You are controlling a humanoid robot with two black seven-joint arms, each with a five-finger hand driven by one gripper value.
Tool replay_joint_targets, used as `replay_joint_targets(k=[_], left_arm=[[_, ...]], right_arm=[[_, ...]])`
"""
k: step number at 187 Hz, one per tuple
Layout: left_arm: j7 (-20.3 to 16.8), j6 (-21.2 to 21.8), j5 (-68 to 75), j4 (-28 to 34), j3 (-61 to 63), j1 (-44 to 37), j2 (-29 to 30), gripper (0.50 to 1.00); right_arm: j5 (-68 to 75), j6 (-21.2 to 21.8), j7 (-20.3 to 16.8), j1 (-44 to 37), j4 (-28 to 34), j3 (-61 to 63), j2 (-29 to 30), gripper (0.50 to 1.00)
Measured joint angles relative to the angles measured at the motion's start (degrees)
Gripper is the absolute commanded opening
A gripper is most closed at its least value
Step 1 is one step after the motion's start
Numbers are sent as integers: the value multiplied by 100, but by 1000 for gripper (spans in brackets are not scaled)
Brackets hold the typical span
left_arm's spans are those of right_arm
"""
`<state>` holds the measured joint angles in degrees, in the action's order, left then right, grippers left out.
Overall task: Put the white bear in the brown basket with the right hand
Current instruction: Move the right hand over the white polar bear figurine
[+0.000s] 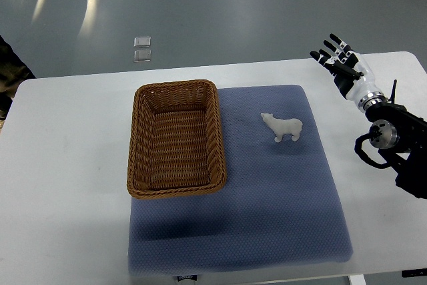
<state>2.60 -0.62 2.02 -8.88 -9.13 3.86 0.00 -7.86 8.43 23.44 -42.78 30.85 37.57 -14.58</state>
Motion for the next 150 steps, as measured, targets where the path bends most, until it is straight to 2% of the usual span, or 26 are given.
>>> replay_joint_targets(k=[48, 104, 150], left_arm=[[0, 0, 0, 0, 0, 0, 0, 1000], [0, 0, 0, 0, 0, 1, 0, 1000], [4, 0, 0, 3, -8, 0, 0, 1000]], right_arm=[[-812, 73, -5, -57, 32, -21, -27, 921], [-2160, 717, 48, -153, 74, -36, -241, 919], [-3689, 1323, 250, -285, 408, -362, -775, 921]])
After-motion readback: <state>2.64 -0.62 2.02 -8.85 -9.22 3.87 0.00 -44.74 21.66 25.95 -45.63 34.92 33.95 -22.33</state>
